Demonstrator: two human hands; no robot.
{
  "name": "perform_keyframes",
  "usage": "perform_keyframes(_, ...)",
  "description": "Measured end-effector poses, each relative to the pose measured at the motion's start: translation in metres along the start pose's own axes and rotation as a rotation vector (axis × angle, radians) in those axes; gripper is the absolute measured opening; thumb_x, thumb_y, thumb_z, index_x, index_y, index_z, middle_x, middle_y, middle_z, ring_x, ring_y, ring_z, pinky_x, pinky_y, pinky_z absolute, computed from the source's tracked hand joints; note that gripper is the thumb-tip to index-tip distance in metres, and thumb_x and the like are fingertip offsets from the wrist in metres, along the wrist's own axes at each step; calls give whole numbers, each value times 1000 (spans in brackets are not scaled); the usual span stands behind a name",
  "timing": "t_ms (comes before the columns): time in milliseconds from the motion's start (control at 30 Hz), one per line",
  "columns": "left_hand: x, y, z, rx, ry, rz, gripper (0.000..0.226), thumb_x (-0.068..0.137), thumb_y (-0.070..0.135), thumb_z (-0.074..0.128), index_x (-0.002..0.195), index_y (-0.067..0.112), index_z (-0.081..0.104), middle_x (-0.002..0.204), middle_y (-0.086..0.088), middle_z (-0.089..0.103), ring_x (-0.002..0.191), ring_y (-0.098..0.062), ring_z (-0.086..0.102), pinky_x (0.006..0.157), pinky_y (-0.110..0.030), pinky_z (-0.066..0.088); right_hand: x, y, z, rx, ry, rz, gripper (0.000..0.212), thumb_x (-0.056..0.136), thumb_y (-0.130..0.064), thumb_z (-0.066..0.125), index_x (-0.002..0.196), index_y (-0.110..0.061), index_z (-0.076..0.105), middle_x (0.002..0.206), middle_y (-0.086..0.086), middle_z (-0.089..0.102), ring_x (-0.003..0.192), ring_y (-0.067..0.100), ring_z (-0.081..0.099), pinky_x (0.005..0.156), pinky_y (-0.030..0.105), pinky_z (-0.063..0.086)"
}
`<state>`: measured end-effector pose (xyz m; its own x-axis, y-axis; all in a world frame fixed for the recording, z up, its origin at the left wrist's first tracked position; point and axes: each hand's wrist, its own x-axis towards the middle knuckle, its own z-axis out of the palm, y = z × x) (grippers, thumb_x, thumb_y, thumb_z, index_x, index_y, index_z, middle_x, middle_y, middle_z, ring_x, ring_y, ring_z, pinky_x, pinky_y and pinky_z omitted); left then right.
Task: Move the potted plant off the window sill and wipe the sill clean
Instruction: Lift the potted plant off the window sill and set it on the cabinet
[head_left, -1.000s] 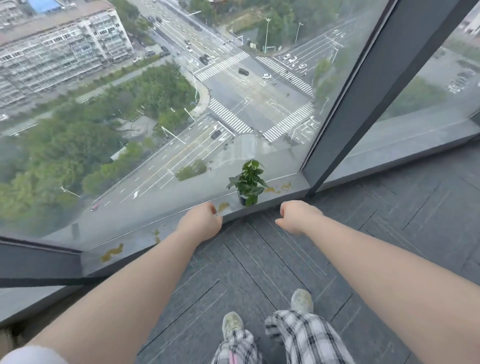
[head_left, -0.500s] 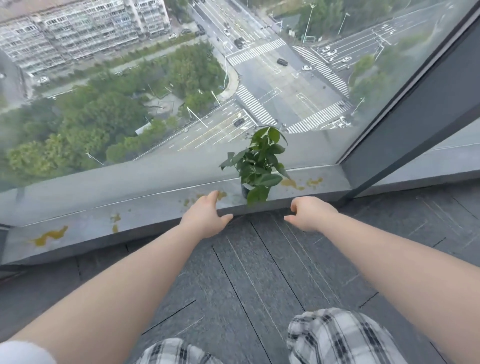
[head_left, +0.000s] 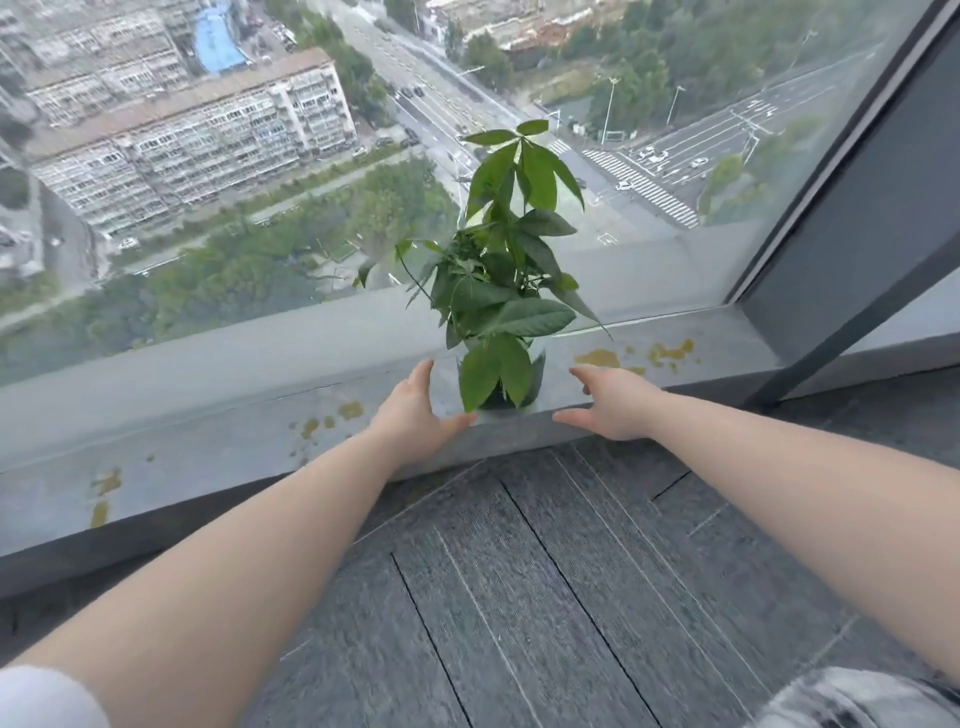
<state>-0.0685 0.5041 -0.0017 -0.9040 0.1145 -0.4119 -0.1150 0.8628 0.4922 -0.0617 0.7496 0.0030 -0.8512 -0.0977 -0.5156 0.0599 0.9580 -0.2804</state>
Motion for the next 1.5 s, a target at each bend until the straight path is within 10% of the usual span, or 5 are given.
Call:
perform_keyframes(233, 17, 9, 14, -49, 0, 66, 97, 75, 63, 62, 150, 21, 18, 150, -1, 38, 133, -24, 43, 107, -42, 39, 18, -16, 3, 339, 70, -68, 93, 86, -45, 66, 154, -19, 9, 154, 5, 34, 136, 26, 41, 107, 35, 36)
perform_keyframes(600, 19, 30, 5, -215, 78, 93, 45, 89, 42, 59, 120, 10, 56, 103, -7, 66, 100, -25, 61, 75, -35, 45, 13, -33, 0, 768, 179, -157, 52, 88, -30, 66, 135, -23, 46, 131, -8, 57, 120, 13, 52, 97, 26, 40)
perform_keyframes(767, -14, 49, -25, -341, 65, 85, 44, 88, 37, 64, 128, 19, 56, 97, 0, 66, 92, 3, 58, 56, -28, 44, -20, -47, -24, 774, 157, -136, 35, 90, -30, 65, 123, -23, 53, 116, -11, 61, 107, 11, 56, 86, 24, 39)
perform_keyframes(933, -71, 75, -84, -495, -12, 45, 44, 87, 34, 67, 128, 29, 53, 104, 28, 59, 85, 0, 59, 74, -22, 44, -87, -79, -77, 744, 136, -93, 38, 90, -36, 64, 125, -25, 56, 117, -9, 64, 105, 11, 58, 85, 24, 40)
perform_keyframes(1500, -292, 205, -435, -586, 2, 131, 59, 86, 41, 67, 139, 41, 42, 128, 9, 59, 102, -19, 66, 88, -45, 55, -347, -274, -377, 533, 333, -117, 41, 92, -48, 55, 126, -24, 55, 116, -5, 65, 105, 15, 57, 82, 24, 38)
